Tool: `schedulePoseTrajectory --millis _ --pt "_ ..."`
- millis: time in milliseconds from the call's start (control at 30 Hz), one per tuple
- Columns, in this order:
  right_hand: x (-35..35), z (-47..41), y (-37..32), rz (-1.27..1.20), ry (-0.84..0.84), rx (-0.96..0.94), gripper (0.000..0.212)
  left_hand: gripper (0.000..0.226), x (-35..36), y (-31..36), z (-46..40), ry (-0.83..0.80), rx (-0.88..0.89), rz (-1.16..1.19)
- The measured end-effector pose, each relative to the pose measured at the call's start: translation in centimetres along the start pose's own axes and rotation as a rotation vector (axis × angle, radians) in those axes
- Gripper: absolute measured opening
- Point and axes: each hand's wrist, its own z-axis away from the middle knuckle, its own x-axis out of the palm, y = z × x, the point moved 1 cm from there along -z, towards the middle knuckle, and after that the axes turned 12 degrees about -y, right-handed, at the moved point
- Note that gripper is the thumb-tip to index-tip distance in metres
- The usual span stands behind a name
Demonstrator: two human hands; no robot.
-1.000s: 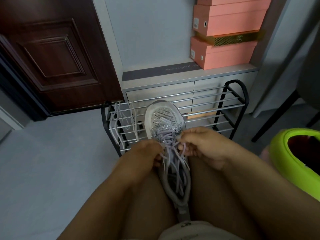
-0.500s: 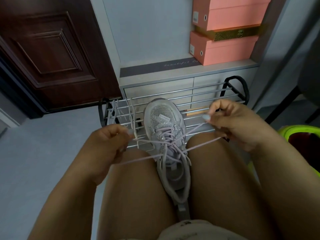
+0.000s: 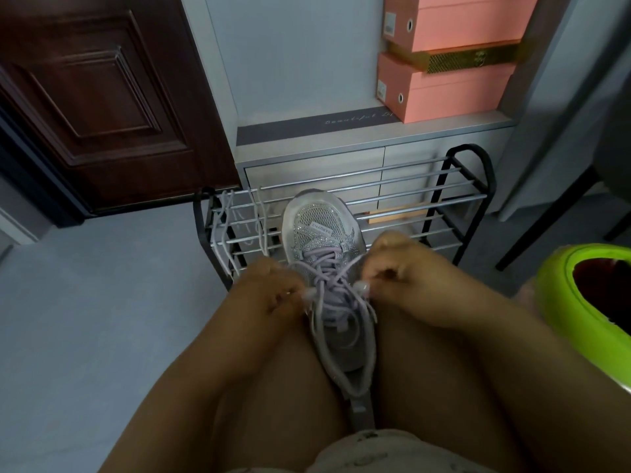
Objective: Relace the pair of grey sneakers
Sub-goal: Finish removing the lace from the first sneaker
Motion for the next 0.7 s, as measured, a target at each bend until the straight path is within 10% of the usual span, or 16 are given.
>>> schedulePoseTrajectory --millis 167,500,700 --pt "-4.1 0.9 1.4 -0.161 0.502 0.119 0.029 0.03 -3.0 -0.9 0.8 0.397 -0.121 0.105" --pt "1.1 0.1 -1.1 0.397 0.125 0.007 0.023 0.037 0.5 1.1 0.0 0.049 -0.042 -0.366" --pt "0.9 -0.1 -0.1 0.415 0.087 -0.007 0.031 0.033 0.6 1.4 0.1 0.204 0.034 -0.162"
